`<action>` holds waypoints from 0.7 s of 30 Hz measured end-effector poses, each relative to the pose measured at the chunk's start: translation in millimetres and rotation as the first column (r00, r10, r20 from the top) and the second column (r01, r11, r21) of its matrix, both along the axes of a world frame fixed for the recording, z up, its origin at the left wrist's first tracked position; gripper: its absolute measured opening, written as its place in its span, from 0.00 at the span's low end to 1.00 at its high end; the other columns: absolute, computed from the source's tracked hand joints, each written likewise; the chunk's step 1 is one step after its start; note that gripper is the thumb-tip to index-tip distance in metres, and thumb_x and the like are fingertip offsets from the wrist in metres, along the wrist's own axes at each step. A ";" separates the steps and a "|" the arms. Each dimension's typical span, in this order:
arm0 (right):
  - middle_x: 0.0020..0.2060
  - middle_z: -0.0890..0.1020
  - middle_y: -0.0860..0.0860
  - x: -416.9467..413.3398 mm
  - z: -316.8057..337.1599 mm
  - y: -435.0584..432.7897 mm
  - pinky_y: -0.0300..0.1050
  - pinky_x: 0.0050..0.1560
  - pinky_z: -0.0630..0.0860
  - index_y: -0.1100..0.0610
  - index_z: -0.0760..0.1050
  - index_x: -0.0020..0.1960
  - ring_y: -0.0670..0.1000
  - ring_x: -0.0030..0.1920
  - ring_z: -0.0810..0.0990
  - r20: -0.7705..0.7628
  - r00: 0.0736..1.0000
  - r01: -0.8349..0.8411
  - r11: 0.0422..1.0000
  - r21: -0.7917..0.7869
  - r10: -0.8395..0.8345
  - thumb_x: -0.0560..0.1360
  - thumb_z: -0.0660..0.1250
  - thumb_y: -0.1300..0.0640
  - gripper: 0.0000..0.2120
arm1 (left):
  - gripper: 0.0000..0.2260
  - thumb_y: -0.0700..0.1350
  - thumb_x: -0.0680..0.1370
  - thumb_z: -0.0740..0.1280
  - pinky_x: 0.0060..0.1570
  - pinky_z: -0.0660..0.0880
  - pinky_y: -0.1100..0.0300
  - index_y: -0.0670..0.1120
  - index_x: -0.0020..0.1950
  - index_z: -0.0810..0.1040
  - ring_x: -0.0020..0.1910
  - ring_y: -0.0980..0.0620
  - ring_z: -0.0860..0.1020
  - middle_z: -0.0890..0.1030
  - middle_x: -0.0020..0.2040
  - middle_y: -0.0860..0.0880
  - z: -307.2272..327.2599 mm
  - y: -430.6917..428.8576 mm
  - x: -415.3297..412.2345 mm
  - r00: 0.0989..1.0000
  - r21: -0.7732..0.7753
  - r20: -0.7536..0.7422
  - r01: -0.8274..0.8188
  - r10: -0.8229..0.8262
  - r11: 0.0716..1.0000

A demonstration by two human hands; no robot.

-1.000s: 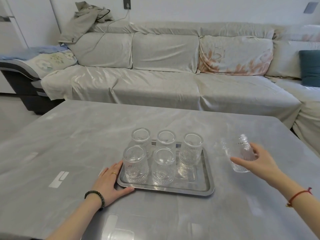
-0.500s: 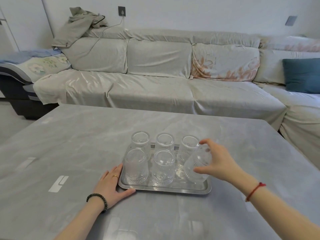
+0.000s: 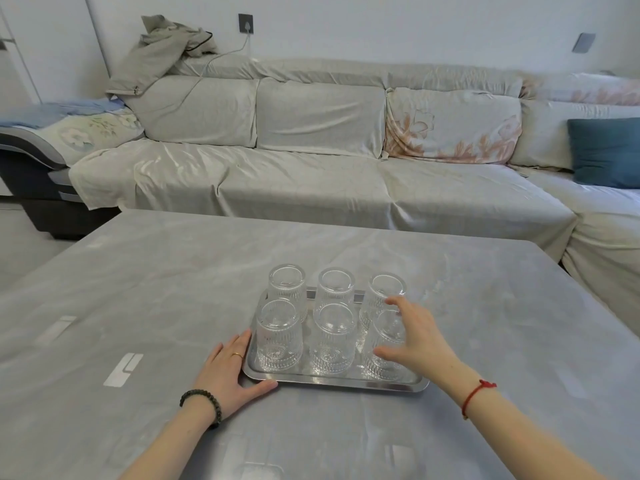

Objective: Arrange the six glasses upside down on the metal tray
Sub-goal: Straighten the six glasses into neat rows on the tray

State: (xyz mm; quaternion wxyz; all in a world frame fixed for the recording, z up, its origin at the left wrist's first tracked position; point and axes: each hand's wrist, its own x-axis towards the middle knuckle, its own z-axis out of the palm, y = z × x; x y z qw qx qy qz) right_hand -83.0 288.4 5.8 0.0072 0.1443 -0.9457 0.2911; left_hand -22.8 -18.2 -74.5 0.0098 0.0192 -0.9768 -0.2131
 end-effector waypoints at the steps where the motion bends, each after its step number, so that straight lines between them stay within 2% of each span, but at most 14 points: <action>1: 0.54 0.68 0.48 2.3 -1.6 0.5 0.39 0.56 0.60 0.51 0.61 0.65 0.53 0.62 0.65 -0.001 1.000 -0.003 1.000 -0.022 0.003 0.62 0.75 0.53 0.36 | 0.47 0.72 0.64 0.61 0.74 0.48 0.57 0.50 0.74 0.47 0.73 0.55 0.55 0.56 0.75 0.53 0.3 -0.6 0.0 1.000 0.011 0.004 0.006 -0.006 1.000; 4: 0.60 0.66 0.49 14.3 -1.6 0.1 0.38 0.63 0.59 0.52 0.59 0.68 0.51 0.65 0.63 -0.070 0.998 0.001 0.996 -0.094 -0.008 0.64 0.75 0.55 0.38 | 0.44 0.65 0.67 0.67 0.74 0.50 0.55 0.49 0.74 0.49 0.73 0.54 0.56 0.57 0.75 0.51 2.4 -3.5 0.4 1.000 0.147 0.003 0.009 -0.009 0.989; 7: 0.60 0.68 0.48 34.4 1.6 -11.1 0.29 0.66 0.57 0.56 0.68 0.63 0.46 0.65 0.66 -0.355 0.935 -0.076 0.969 -0.233 -0.012 0.67 0.73 0.60 0.27 | 0.41 0.53 0.67 0.73 0.71 0.55 0.57 0.49 0.73 0.54 0.70 0.56 0.59 0.60 0.73 0.51 7.3 -0.5 3.7 0.994 0.446 -0.063 -0.048 0.085 0.893; 9: 0.58 0.71 0.45 50.3 -2.0 -27.7 0.30 0.64 0.62 0.53 0.71 0.59 0.43 0.62 0.69 -0.417 0.909 -0.155 0.942 -0.297 0.018 0.68 0.71 0.61 0.21 | 0.39 0.49 0.66 0.75 0.67 0.58 0.65 0.53 0.71 0.57 0.66 0.64 0.62 0.64 0.69 0.56 12.8 8.8 3.8 0.989 0.547 -0.114 -0.020 0.098 0.837; 11: 0.59 0.70 0.42 63.8 -9.3 -47.5 0.35 0.64 0.65 0.47 0.68 0.59 0.43 0.62 0.69 -0.319 0.947 -0.145 0.924 -0.353 0.027 0.69 0.70 0.61 0.22 | 0.36 0.46 0.65 0.76 0.57 0.60 0.80 0.60 0.66 0.58 0.59 0.76 0.65 0.67 0.63 0.64 17.7 20.9 0.5 0.980 0.600 -0.170 0.022 0.100 0.800; 13: 0.62 0.68 0.45 69.3 -19.1 -63.1 0.44 0.66 0.67 0.48 0.64 0.63 0.48 0.64 0.68 -0.159 0.987 -0.056 0.908 -0.415 -0.011 0.70 0.69 0.61 0.25 | 0.37 0.44 0.65 0.76 0.50 0.60 0.86 0.60 0.65 0.58 0.56 0.78 0.65 0.67 0.60 0.67 22.0 30.4 -6.1 0.970 0.643 -0.193 0.011 0.148 0.766; 15: 0.67 0.64 0.50 69.0 -24.5 -73.3 0.50 0.68 0.66 0.52 0.60 0.68 0.51 0.68 0.64 -0.059 0.998 0.009 0.910 -0.414 -0.037 0.71 0.67 0.61 0.29 | 0.37 0.43 0.66 0.76 0.50 0.61 0.84 0.57 0.67 0.59 0.57 0.70 0.67 0.69 0.59 0.64 26.6 36.2 -11.6 0.963 0.685 -0.182 -0.019 0.196 0.728; 16: 0.69 0.62 0.52 67.7 -25.6 -77.1 0.50 0.70 0.63 0.53 0.57 0.70 0.52 0.70 0.61 -0.037 0.998 0.023 0.918 -0.396 -0.041 0.71 0.66 0.60 0.30 | 0.36 0.42 0.66 0.75 0.51 0.61 0.82 0.56 0.67 0.60 0.58 0.66 0.68 0.70 0.59 0.61 28.4 37.6 -13.7 0.962 0.696 -0.178 -0.025 0.207 0.718; 18: 0.71 0.59 0.53 64.4 -26.4 -82.2 0.47 0.72 0.58 0.54 0.53 0.72 0.51 0.73 0.56 0.001 0.998 0.055 0.929 -0.366 -0.059 0.72 0.65 0.60 0.32 | 0.35 0.41 0.67 0.75 0.56 0.62 0.73 0.53 0.67 0.61 0.58 0.61 0.69 0.71 0.59 0.56 31.0 38.8 -17.0 0.962 0.701 -0.169 -0.036 0.215 0.712; 21: 0.71 0.59 0.54 61.4 -26.3 -86.2 0.48 0.72 0.58 0.54 0.51 0.72 0.52 0.73 0.56 0.039 0.997 0.080 0.929 -0.362 -0.070 0.72 0.64 0.61 0.34 | 0.34 0.41 0.66 0.75 0.61 0.66 0.62 0.51 0.67 0.62 0.57 0.56 0.71 0.72 0.58 0.54 33.9 40.7 -19.2 0.966 0.712 -0.151 -0.041 0.210 0.701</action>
